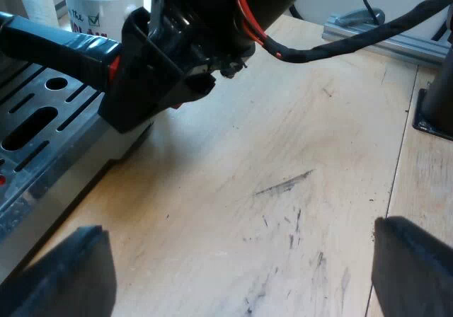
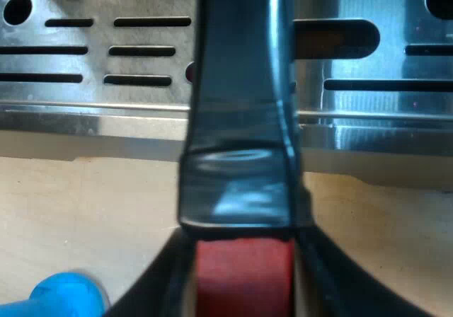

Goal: Grind coffee beans and then tamp

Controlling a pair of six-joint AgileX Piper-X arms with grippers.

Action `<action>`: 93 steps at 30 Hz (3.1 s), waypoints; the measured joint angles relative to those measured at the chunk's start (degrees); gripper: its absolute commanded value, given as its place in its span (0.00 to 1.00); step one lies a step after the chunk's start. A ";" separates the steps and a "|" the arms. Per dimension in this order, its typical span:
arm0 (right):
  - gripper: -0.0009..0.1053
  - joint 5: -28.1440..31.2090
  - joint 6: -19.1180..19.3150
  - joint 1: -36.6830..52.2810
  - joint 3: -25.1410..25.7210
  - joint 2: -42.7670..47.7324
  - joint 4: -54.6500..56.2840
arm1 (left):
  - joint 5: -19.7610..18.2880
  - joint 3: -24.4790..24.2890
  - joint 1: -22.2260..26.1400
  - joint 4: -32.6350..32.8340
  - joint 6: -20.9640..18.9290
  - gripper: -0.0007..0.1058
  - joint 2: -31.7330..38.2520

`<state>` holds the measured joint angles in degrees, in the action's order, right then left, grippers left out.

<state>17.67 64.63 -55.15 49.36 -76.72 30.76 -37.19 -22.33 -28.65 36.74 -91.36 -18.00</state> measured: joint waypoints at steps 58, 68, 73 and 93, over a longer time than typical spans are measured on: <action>0.01 8.60 -2.64 -3.79 -0.36 -0.04 1.36 | -0.07 0.00 0.00 0.00 0.00 0.71 0.00; 0.01 8.24 -2.12 -3.84 -0.36 3.17 4.15 | -0.07 0.00 0.00 0.00 0.00 0.71 0.00; 0.01 7.85 -1.59 -3.84 -0.36 4.27 5.24 | -0.07 0.00 0.00 0.00 0.00 0.71 0.00; 0.01 11.40 -3.41 -10.68 -0.67 7.01 13.74 | -0.07 0.00 0.00 0.00 0.00 0.71 0.00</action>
<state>29.07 61.21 -65.82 48.69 -69.72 44.50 -37.26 -22.33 -28.65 36.74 -91.36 -18.00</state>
